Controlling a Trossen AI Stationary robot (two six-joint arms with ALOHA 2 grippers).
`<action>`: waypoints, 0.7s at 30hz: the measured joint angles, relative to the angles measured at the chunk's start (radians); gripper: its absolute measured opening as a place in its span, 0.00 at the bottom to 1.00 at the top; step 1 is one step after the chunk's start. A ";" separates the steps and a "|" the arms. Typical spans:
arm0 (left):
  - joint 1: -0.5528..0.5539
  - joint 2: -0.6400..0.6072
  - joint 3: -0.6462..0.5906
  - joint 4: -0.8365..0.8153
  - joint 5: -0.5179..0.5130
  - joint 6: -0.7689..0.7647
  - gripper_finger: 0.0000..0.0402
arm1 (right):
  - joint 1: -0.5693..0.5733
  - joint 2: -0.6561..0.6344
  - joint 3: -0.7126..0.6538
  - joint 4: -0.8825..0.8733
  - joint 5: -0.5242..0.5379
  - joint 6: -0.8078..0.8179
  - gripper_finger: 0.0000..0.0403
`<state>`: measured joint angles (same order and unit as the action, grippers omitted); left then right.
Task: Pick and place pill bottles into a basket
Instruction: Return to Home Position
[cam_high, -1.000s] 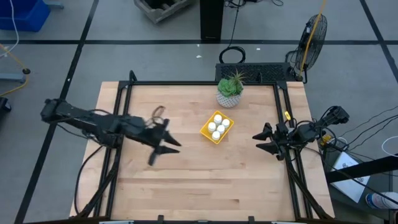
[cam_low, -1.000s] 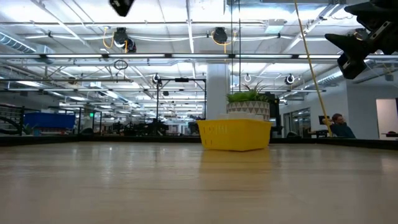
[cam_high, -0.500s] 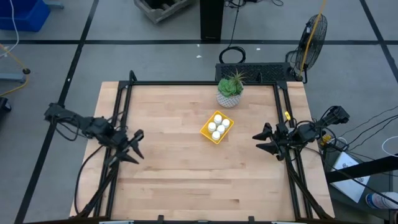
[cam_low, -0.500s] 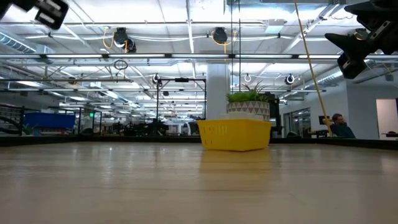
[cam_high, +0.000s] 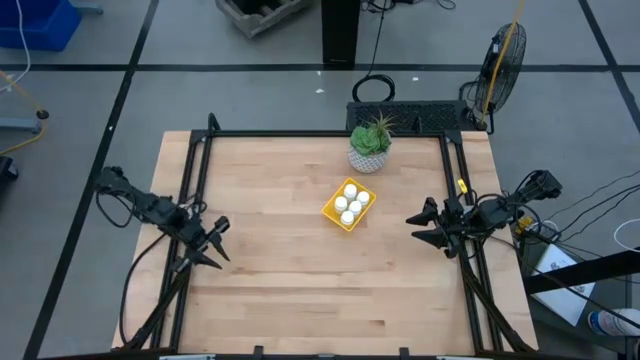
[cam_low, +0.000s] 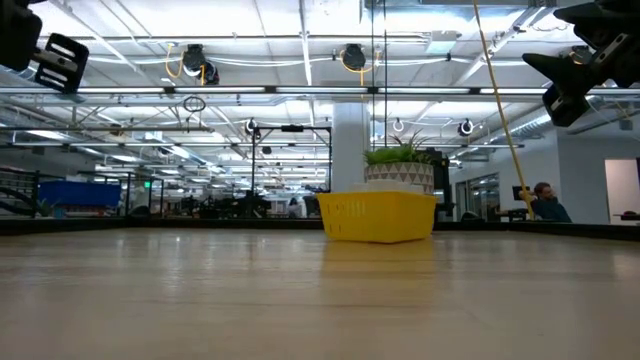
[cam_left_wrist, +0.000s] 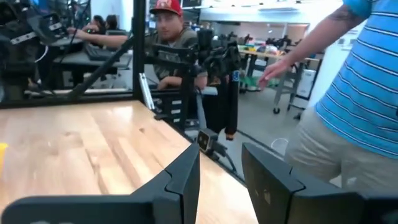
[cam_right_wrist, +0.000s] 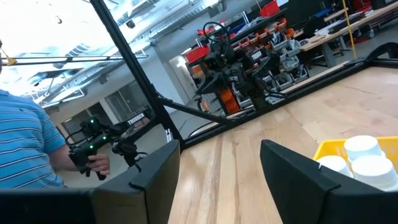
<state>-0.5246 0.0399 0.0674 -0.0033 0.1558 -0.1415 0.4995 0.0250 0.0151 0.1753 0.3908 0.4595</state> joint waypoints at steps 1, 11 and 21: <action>-0.008 -0.003 -0.007 0.004 0.000 0.006 0.30 | 0.000 0.000 0.000 0.000 0.000 0.000 0.53; -0.069 -0.003 -0.057 0.036 -0.077 0.044 0.30 | 0.000 0.000 0.000 0.000 0.000 0.000 0.53; -0.093 -0.003 -0.057 0.028 -0.084 0.043 0.30 | 0.000 0.000 0.000 0.000 0.000 0.000 0.53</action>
<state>-0.6174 0.0372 0.0101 0.0250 0.0715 -0.0986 0.4995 0.0250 0.0151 0.1749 0.3908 0.4592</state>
